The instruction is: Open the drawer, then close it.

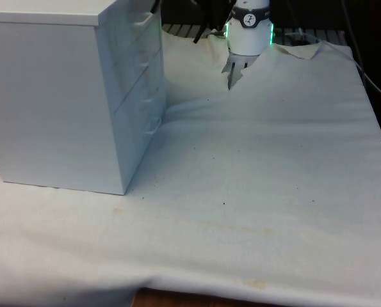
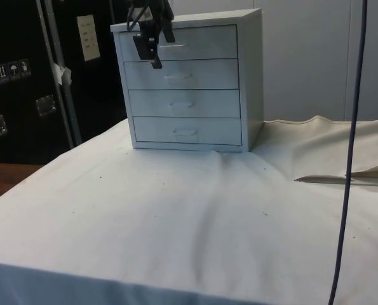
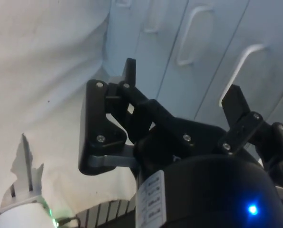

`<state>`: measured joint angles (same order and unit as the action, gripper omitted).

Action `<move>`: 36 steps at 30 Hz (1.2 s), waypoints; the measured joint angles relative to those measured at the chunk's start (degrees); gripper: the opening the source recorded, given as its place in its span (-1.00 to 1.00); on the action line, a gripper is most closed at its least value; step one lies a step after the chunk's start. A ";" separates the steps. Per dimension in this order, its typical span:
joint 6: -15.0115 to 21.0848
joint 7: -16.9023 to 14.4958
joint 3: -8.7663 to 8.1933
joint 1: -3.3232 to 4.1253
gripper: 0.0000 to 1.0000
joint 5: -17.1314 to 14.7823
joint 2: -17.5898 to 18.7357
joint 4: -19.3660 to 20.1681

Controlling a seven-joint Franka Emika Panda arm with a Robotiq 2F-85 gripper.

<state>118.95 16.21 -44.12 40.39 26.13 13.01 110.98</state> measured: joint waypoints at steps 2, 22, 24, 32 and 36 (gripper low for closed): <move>0.52 -0.17 -0.23 0.00 1.00 0.00 0.00 0.23; 7.33 -2.64 -2.58 -0.52 1.00 -0.63 -0.74 3.90; 8.08 -3.04 -2.86 -0.57 1.00 -0.92 -0.74 4.18; 8.37 -3.21 -2.98 -0.57 1.00 -0.86 -0.86 4.24; 8.37 -3.27 -2.98 -0.57 0.80 -0.80 -0.86 4.24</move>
<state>127.31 12.95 -47.10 39.82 25.32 12.15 115.22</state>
